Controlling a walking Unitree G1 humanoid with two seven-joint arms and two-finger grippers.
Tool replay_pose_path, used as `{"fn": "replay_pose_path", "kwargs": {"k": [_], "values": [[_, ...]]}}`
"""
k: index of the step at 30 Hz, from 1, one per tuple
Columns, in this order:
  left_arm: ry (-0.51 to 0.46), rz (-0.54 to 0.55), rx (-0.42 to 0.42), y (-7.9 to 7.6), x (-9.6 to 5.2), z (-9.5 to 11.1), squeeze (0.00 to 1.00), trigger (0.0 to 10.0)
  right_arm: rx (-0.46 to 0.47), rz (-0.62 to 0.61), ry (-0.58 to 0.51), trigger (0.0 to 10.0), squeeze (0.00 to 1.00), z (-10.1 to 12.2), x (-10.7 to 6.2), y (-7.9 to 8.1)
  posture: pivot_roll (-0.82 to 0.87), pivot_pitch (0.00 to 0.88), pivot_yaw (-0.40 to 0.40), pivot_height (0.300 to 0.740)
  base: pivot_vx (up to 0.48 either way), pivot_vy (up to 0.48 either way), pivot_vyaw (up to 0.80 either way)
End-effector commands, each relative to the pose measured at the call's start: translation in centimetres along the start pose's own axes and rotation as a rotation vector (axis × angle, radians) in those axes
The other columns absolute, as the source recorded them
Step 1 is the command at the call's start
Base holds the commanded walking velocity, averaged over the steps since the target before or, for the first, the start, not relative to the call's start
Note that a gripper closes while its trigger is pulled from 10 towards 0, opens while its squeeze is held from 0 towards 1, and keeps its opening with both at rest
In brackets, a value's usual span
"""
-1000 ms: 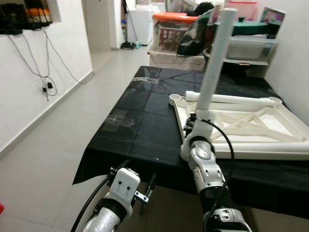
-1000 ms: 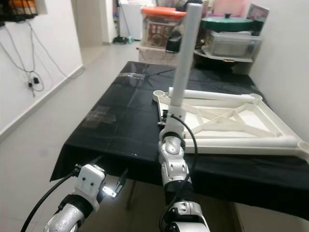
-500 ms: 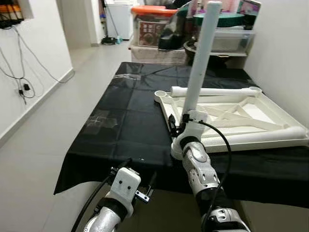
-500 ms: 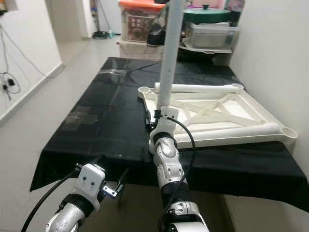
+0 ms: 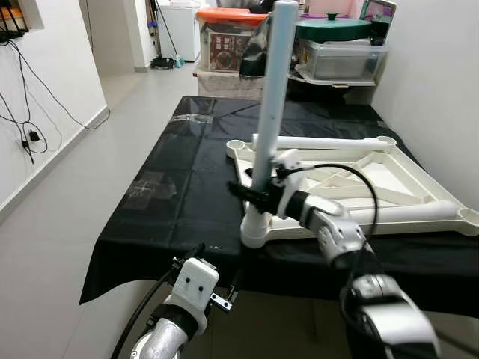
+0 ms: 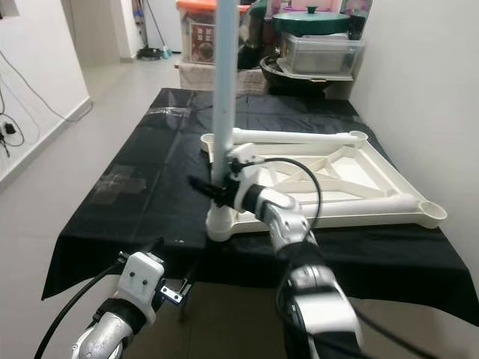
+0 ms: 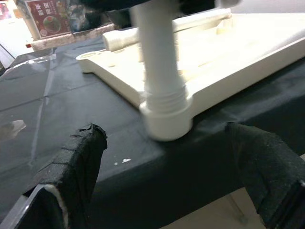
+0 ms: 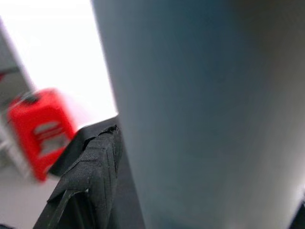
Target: Building children table
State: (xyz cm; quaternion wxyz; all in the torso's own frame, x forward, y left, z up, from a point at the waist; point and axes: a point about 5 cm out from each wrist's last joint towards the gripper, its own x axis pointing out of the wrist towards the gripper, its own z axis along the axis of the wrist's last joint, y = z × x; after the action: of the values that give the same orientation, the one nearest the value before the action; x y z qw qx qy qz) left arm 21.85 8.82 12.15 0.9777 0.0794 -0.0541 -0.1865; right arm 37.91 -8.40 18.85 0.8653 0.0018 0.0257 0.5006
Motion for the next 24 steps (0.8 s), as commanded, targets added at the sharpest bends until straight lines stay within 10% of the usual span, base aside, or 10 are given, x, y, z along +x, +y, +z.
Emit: {"fn": "replay_pose_path", "kwargs": {"k": [1, 5, 6, 10, 13, 24], "values": [[0.004, 0.007, -0.002, -0.1, -0.1, -0.1, 0.0, 10.0, -0.015, 0.097, 0.037, 10.0, 0.0, -0.5, 1.6, 1.4, 0.09, 0.0, -0.084, 0.74, 0.0, 0.0, 0.0], [0.004, 0.008, -0.002, -0.1, -0.2, 0.0, 0.0, 10.0, -0.017, 0.097, 0.041, 8.0, 0.0, -0.6, 1.9, 1.5, 0.09, 0.0, -0.084, 0.74, 0.0, 0.0, 0.0], [0.003, 0.012, -0.003, -0.2, -0.2, 0.0, 0.0, 10.0, -0.012, 0.061, 0.023, 0.0, 0.0, -0.6, 2.3, 1.7, 0.1, 0.0, -0.091, 0.74, 0.0, 0.0, 0.0], [0.004, 0.015, -0.004, -0.2, -0.3, 0.1, 0.0, 10.0, -0.003, -0.02, 0.007, 0.0, 0.0, -0.7, 2.7, 1.5, 0.1, 0.0, -0.091, 0.74, 0.0, 0.0, 0.0], [0.007, 0.017, -0.008, -0.1, -0.3, 0.0, 0.0, 10.0, 0.056, -0.526, -0.031, 0.0, 0.0, -0.9, 1.4, -1.2, 0.08, 0.0, -0.075, 0.74, 0.0, 0.0, 0.0], [0.012, -0.002, -0.006, -0.1, -0.2, -0.3, 0.0, 10.0, 0.079, -1.275, -0.17, 0.0, 0.0, -1.5, -3.2, -1.8, 0.07, 0.0, -0.066, 0.74, 0.0, 0.0, 0.0]]}}
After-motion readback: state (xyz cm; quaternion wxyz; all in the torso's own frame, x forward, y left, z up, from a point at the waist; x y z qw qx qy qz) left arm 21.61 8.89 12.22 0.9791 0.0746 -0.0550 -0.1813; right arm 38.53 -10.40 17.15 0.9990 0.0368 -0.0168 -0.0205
